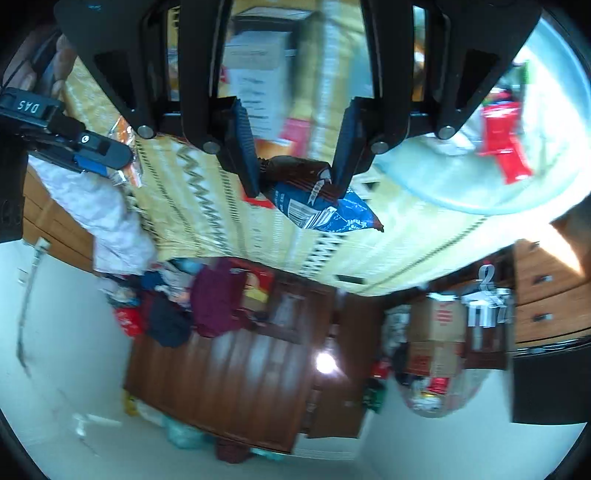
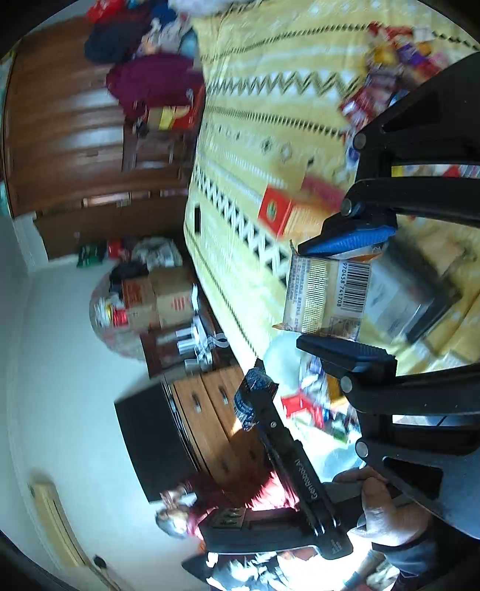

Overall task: Organize snacks
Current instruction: 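Carry both packets over the glass bowl and open both grippers, then move both grippers back over the snack pile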

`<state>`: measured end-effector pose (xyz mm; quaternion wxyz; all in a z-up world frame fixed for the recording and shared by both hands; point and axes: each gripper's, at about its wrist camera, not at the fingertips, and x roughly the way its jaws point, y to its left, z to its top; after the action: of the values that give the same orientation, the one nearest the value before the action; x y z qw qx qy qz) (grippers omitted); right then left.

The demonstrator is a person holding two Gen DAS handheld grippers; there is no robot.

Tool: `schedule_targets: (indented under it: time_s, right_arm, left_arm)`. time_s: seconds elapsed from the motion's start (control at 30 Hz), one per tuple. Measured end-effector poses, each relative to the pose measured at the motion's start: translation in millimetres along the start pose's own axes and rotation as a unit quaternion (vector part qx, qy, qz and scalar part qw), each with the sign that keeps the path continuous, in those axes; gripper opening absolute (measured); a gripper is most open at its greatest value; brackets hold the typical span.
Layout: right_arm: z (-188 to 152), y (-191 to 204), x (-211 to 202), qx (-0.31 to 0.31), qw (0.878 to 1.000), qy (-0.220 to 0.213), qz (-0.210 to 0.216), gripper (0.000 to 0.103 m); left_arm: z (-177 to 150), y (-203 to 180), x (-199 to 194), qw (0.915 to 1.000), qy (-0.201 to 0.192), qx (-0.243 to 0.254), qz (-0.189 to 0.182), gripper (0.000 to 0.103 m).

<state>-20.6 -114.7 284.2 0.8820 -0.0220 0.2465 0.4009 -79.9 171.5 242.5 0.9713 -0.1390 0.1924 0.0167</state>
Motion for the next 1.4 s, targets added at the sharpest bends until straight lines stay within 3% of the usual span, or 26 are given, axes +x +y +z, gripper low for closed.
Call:
schedule_targets:
  time_s: [0.17,0.43,0.77,1.4]
  right_arm:
    - [21,63,63,-0.035,0.997,0.026,0.063,0.047]
    - [35,134,139,-0.054,0.989,0.070,0.116,0.047]
    - [26,144,182,-0.044,0.987,0.100,0.121,0.047]
    - [20,150,202,-0.039,0.985,0.119,0.121,0.050]
  left_arm:
    - [-1,58,-10,0.9973,0.008,-0.031,0.067,0.040]
    - [-11,94,-3,0.9930,0.037,-0.050,0.101,0.040]
    - [-17,119,1,0.9911,0.055,-0.063,0.104,0.040]
    - [-20,138,9,0.9880,0.076,-0.077,0.110,0.042]
